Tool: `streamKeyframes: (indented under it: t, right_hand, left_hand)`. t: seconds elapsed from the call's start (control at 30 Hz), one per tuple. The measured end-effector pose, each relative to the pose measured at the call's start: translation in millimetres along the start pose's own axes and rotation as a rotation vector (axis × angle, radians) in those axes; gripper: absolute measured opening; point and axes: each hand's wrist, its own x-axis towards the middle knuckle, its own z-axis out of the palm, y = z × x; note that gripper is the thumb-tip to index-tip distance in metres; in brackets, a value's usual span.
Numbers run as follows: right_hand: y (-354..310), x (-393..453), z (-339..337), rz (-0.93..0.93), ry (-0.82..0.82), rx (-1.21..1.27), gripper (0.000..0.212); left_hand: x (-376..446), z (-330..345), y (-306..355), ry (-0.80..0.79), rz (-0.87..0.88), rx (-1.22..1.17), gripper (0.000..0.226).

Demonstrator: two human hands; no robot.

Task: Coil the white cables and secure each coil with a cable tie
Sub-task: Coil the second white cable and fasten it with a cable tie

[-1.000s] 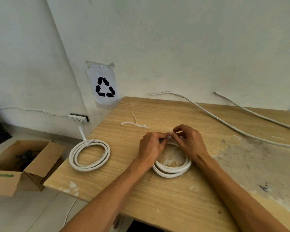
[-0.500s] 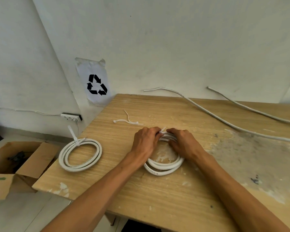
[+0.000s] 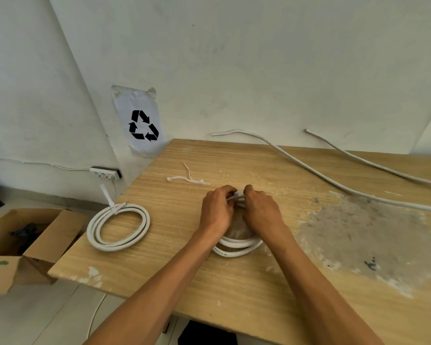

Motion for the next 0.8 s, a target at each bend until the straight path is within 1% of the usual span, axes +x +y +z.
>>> streamKeyframes:
  t: [0.07,0.13,0.2,0.23,0.3,0.37,0.43,0.57,0.67,0.8]
  right_hand:
    - [-8.3,-5.5,7.4,0.031,0.088,0.069,0.034]
    - [-9.9,-10.2,13.0,0.017,0.166,0.17,0.047]
    - [-5.3,-9.2,16.2,-0.043,0.163,0.205,0.056]
    - [-3.4,-9.0,16.4,-0.068,0.164,0.243,0.055]
    - [-1.0,-8.9,15.5,-0.113,0.2,0.395,0.046]
    - [0.7,-8.2,14.8,-0.133,0.264,0.564,0.03]
    - [1.9,-6.8,14.0,-0.14,0.317,0.651,0.023]
    - [2.4,-6.0,18.1,-0.18,0.496,0.565,0.016]
    - [0.7,-9.0,20.0,-0.259,0.619,0.482,0.012]
    - [-0.6,-16.2,19.7,-0.319,0.74,0.389,0.012]
  left_hand:
    - [-0.3,-1.4,-3.1,0.015,-0.032,-0.044,0.025]
    - [0.3,-1.2,-6.5,0.021,-0.041,-0.081,0.025]
    - [0.3,-0.7,-8.8,0.016,-0.041,-0.115,0.026]
    - [0.4,-0.4,-10.2,0.009,-0.046,-0.134,0.026]
    - [-0.2,-1.2,-11.6,0.001,-0.058,-0.159,0.028]
    - [-0.6,-1.3,-11.1,0.002,-0.049,-0.173,0.025]
    - [-3.0,-2.2,-9.4,0.019,-0.021,-0.193,0.021]
    - [-6.0,-3.7,-7.3,0.044,0.007,-0.215,0.019]
    - [-8.0,-5.0,-3.8,0.073,0.075,-0.158,0.016]
    - [-9.1,-7.6,2.1,0.048,0.101,-0.123,0.015]
